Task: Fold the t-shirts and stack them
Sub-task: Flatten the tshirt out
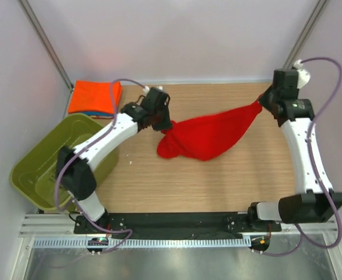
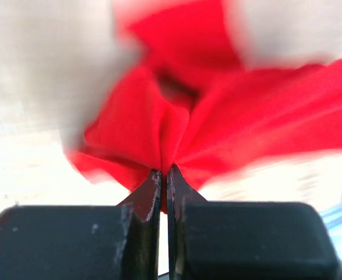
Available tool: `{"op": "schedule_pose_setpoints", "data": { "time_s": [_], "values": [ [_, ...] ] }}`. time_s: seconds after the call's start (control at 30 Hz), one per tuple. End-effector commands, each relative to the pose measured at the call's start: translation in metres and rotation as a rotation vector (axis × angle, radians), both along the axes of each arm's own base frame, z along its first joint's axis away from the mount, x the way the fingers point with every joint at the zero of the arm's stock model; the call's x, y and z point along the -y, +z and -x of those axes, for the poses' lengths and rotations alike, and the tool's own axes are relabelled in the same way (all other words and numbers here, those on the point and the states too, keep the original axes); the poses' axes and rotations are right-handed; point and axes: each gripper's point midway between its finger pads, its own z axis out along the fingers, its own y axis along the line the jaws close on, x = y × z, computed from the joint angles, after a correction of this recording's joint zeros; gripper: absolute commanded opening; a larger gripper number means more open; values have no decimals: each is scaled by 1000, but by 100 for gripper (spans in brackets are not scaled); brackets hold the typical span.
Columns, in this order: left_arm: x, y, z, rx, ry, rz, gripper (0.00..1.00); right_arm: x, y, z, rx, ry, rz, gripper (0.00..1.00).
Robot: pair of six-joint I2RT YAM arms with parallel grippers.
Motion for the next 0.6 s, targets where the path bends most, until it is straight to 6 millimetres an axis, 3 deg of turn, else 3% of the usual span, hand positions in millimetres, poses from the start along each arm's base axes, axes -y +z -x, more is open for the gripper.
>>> {"op": "schedule_pose_setpoints", "data": {
  "time_s": [0.0,0.03,0.07,0.17,0.27,0.3,0.33,0.4,0.43,0.47,0.5,0.53,0.57],
  "values": [
    [-40,137,11,249,85,48,0,40,67,70,-31,-70,235,1],
    [-45,142,20,237,91,39,0,42,80,80,-10,-74,253,1],
    [-50,155,27,263,96,54,0,45,80,91,-31,-72,268,1],
    [-54,158,48,249,101,82,0,52,83,119,-49,-107,297,1],
    [-51,137,66,207,84,85,0,53,78,137,-45,-129,283,1],
    [-52,112,79,166,60,62,0,50,73,138,-37,-125,261,1],
    [-49,99,88,133,38,68,0,44,49,139,-83,-97,239,1],
    [-44,72,104,90,7,74,0,25,23,144,-79,-26,148,1],
    [-52,32,117,19,4,14,1,15,-25,152,-174,-5,92,1],
    [-55,13,127,-25,11,3,3,-9,-43,148,-159,101,3,1],
    [-52,5,135,-33,-10,19,7,-15,-60,156,-172,126,-23,1],
    [-60,-24,149,-89,-19,-13,11,-18,-98,168,-266,117,-50,9],
    [-62,-32,155,-106,-22,-16,23,-17,-107,174,-296,84,-68,17]
  ]
}}
